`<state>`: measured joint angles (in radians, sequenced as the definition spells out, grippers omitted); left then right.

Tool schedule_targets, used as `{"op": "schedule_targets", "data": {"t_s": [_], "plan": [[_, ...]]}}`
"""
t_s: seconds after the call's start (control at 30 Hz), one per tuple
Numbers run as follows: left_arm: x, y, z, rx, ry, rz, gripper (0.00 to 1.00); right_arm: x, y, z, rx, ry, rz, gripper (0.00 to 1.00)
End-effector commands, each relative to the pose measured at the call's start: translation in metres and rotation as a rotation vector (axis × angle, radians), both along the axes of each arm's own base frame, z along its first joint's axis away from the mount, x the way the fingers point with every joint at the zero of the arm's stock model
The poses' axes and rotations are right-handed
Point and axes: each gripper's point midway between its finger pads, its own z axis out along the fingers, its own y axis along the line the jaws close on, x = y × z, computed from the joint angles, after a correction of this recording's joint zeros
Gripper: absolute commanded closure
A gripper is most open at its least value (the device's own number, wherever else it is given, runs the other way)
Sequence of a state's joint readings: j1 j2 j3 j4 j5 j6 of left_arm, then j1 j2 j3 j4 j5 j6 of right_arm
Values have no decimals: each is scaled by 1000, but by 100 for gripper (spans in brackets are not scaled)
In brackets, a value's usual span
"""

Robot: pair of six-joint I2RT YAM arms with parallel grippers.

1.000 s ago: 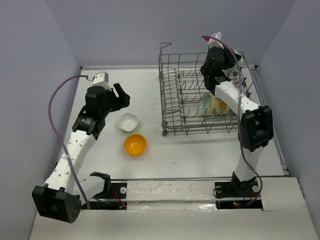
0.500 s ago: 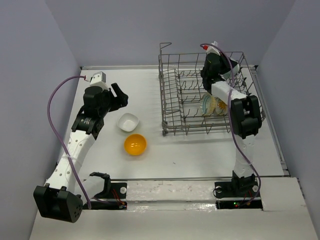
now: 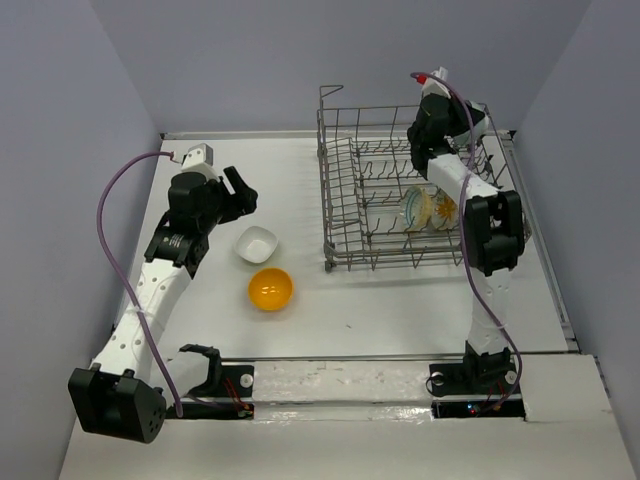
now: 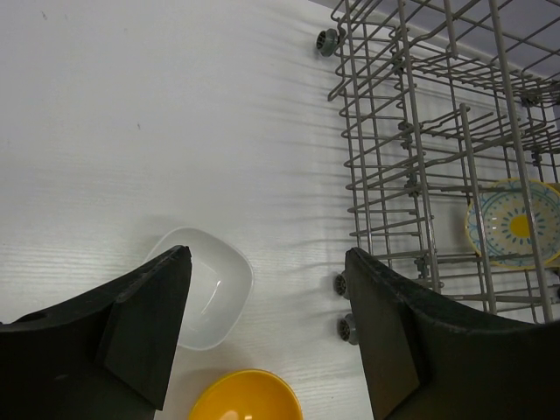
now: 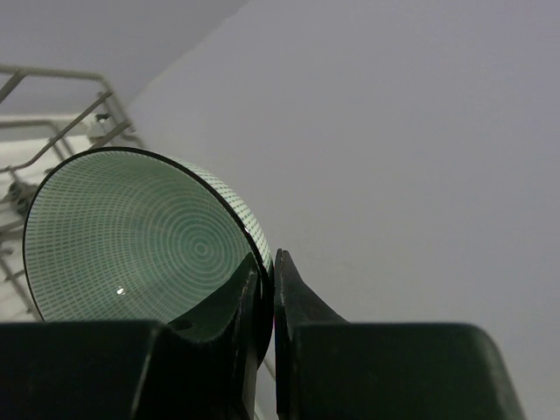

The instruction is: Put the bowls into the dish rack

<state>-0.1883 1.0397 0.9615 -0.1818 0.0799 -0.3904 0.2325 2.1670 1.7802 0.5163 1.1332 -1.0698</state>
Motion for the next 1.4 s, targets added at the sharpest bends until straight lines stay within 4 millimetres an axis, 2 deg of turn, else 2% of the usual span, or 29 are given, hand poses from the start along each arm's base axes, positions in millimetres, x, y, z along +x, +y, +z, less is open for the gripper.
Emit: {"op": "schedule_targets", "data": {"t_s": [0.0,0.13,0.2,0.3,0.43,0.53,1.37], "plan": [[5,-2,6,-10,-35,-11,20,-1,-21,53,44,-225,-63,99],[5,-1,4,-9,-29,-8,20,5,-20,53,18,-235,-54,99],[6,-1,3,-7,-25,-10,20,6,-20,46,3,-217,-51,99],[7,-2,0,-8,-15,-10,20,9,-29,27,-9,-188,-65,99],[8,-3,-3,-8,-6,-15,20,15,-28,7,-19,-148,-56,99],[8,-3,-4,-10,-2,-16,20,17,-32,-1,-27,-130,-61,99],[9,-6,-11,-17,15,-31,20,27,-29,-36,-46,-46,-30,99]]}}
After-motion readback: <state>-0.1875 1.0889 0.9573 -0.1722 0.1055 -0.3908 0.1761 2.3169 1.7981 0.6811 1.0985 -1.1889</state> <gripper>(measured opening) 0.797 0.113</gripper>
